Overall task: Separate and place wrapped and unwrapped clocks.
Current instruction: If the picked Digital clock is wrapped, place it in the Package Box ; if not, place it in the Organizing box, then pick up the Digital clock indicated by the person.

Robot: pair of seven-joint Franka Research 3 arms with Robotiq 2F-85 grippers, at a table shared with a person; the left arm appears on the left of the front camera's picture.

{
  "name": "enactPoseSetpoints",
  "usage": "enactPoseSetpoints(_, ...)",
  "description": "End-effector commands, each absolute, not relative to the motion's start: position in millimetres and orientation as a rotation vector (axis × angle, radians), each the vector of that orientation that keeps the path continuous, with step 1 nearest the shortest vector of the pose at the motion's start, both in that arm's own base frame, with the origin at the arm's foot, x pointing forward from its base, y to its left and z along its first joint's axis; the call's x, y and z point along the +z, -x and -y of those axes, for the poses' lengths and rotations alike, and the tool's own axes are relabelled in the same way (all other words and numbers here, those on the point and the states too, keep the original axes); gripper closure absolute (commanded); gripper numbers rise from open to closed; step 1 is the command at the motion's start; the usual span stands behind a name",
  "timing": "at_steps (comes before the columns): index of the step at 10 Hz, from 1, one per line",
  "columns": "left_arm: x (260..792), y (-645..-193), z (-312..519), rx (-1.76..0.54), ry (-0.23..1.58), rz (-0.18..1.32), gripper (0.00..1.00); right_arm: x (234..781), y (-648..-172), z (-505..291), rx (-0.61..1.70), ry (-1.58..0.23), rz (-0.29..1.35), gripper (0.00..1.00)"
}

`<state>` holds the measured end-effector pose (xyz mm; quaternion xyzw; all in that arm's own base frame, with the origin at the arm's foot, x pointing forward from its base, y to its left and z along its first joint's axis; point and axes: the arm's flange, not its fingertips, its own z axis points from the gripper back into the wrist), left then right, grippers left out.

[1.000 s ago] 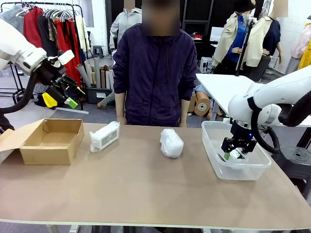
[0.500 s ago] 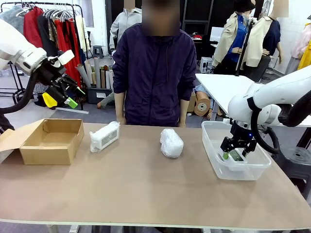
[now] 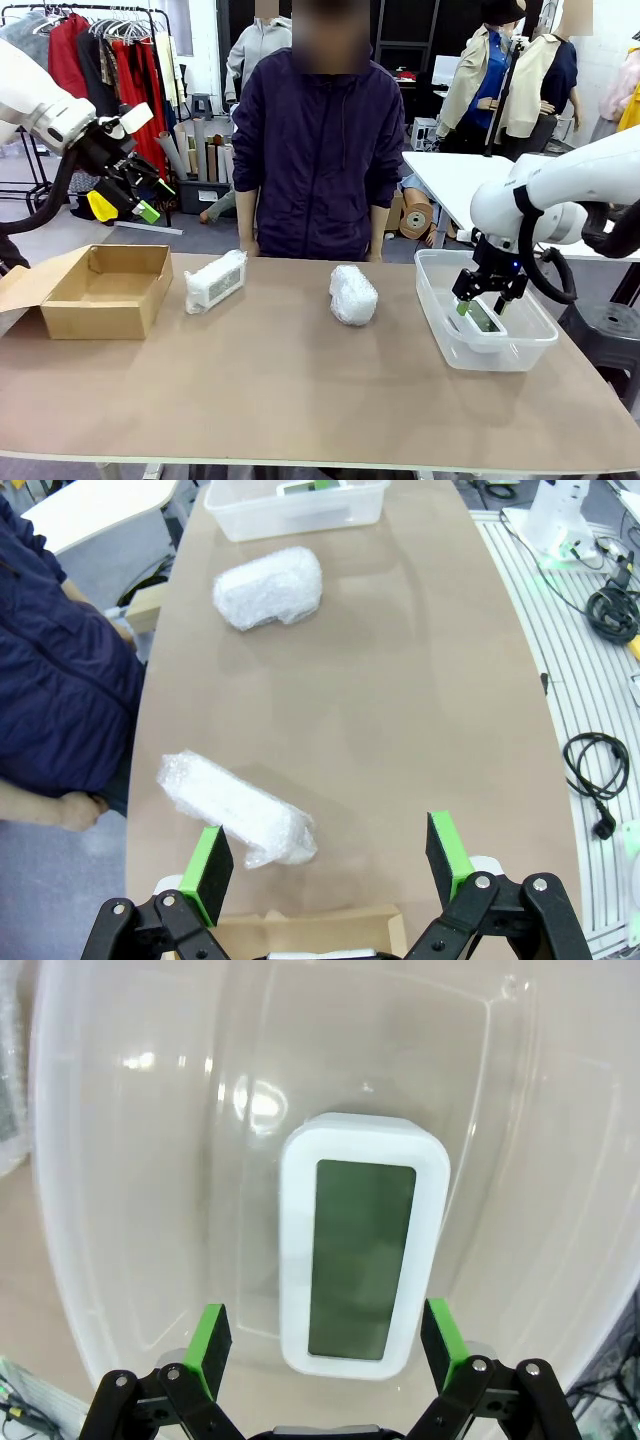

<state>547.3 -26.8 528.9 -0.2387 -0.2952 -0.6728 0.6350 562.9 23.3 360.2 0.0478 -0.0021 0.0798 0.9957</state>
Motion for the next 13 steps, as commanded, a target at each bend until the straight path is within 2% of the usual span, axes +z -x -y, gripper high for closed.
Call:
enactPoseSetpoints(1, 529.4, -546.3, 27.0, -1.537, 0.539, 0.677, 0.0, 371.8, -553.2, -21.0, 0.201, -0.101, 0.034, 0.0)
enactPoseSetpoints(8, 529.4, -546.3, 27.0, -1.537, 0.539, 0.677, 0.0, 370.1, -560.7, -25.6, 0.181, -0.096, 0.015, 0.0)
enactPoseSetpoints(9, 529.4, -546.3, 27.0, -1.537, 0.539, 0.677, 0.0, 384.7, -554.0, -36.8, 0.304, -0.08, 0.072, 0.0)
enactPoseSetpoints(13, 529.4, -546.3, 27.0, -1.537, 0.539, 0.677, 0.0, 459.9, -544.9, -66.3, 0.778, -0.011, 0.112, 0.0)
